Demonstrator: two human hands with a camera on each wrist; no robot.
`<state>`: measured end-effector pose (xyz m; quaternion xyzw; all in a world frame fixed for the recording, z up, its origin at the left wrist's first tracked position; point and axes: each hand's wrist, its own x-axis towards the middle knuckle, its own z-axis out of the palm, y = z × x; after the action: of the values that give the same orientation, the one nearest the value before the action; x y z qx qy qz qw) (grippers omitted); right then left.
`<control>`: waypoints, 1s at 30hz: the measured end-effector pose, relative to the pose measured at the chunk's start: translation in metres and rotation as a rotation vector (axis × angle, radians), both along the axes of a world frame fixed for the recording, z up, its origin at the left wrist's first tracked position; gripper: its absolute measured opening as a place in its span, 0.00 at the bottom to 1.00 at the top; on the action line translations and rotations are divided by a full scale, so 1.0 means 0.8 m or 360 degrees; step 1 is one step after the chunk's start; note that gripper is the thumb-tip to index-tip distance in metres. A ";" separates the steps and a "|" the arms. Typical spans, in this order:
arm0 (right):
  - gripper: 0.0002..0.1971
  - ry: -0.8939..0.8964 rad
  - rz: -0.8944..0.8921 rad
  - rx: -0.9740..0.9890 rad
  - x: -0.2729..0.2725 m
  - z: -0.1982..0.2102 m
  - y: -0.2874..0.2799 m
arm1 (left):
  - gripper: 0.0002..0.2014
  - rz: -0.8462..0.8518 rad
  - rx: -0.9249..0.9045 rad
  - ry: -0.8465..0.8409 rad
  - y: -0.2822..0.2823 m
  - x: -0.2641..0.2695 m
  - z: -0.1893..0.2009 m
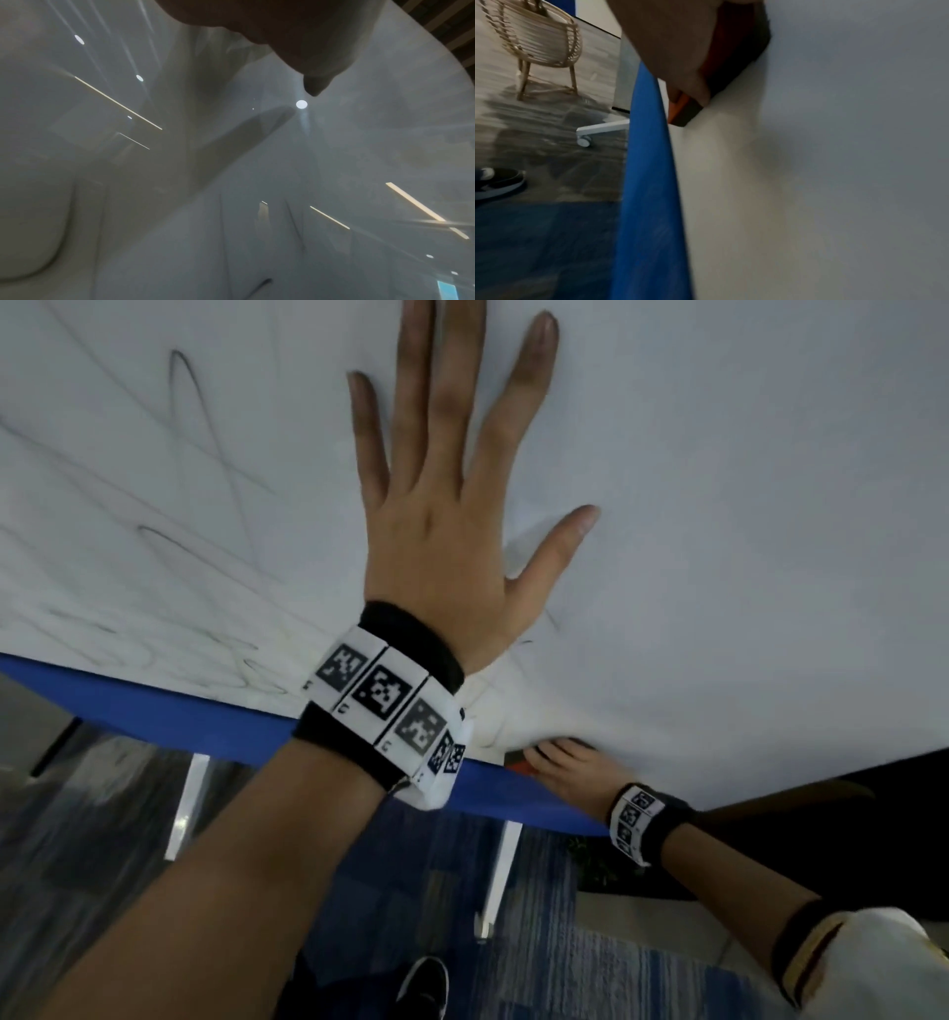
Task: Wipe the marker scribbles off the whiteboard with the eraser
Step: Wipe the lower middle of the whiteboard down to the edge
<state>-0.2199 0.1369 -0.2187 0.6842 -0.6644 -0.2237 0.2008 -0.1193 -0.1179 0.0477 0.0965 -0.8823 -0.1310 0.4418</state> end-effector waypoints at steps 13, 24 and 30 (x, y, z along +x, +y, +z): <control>0.12 -0.0151 -0.0178 -0.1792 0.015 0.321 -0.074 | 0.26 -0.0140 0.0104 0.0022 -0.001 0.016 0.002; 0.20 -0.0243 -0.0139 0.0092 0.013 -0.008 -0.034 | 0.32 -0.0092 -0.0534 -0.0238 -0.061 0.032 -0.003; 0.16 -0.0187 0.0067 -0.0987 0.010 0.192 -0.055 | 0.31 -0.0092 -0.0354 -0.0134 -0.041 0.021 -0.011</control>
<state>-0.2119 0.0928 -0.0649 0.6157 -0.6971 0.0339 0.3657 -0.1023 -0.1509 0.0385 0.0268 -0.9116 -0.0409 0.4082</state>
